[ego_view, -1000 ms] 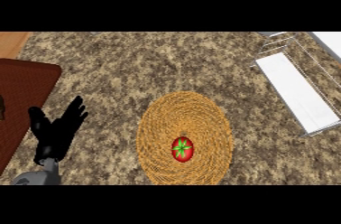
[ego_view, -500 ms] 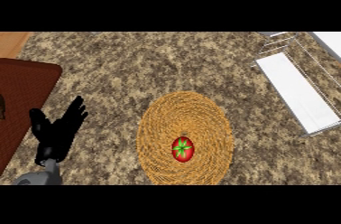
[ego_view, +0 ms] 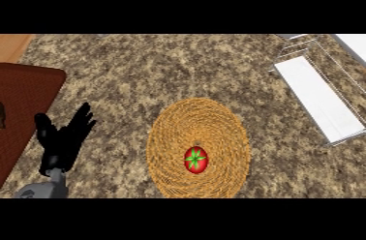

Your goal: Pick the squash from the placemat and place it in the tiered shelf

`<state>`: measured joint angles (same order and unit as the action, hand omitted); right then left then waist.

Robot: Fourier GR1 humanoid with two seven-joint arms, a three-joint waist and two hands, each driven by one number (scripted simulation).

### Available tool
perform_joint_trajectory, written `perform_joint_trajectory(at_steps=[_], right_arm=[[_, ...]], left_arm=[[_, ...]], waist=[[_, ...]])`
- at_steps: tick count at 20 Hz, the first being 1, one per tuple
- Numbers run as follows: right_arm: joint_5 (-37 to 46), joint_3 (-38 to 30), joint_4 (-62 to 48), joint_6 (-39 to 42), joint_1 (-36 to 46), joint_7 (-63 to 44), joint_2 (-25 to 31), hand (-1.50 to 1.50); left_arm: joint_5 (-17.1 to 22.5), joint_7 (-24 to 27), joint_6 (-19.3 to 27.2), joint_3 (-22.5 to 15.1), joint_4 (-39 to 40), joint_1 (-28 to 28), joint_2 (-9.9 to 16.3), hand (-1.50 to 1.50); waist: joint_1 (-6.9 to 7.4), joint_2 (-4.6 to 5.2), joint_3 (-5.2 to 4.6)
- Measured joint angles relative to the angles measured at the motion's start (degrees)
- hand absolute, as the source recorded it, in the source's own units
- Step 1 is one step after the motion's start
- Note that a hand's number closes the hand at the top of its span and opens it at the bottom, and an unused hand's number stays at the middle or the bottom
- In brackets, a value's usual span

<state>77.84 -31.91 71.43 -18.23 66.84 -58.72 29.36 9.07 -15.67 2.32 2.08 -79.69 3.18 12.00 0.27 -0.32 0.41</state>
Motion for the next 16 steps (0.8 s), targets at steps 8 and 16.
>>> perform_joint_trajectory(at_steps=[8, 16], right_arm=[[9.73, -2.82, 13.43, 0.98, -3.64, -3.02, 1.33, -1.5], [11.43, -7.21, 35.57, 8.92, -7.72, -4.28, -0.75, -1.5]], left_arm=[[0.89, 1.13, -1.39, 1.57, 0.05, -1.08, 1.02, 0.0], [0.7, 0.72, -1.08, 1.84, -0.71, -1.9, 0.81, 0.0]], waist=[[-0.91, -0.33, -0.13], [-1.64, -0.64, -0.18]])
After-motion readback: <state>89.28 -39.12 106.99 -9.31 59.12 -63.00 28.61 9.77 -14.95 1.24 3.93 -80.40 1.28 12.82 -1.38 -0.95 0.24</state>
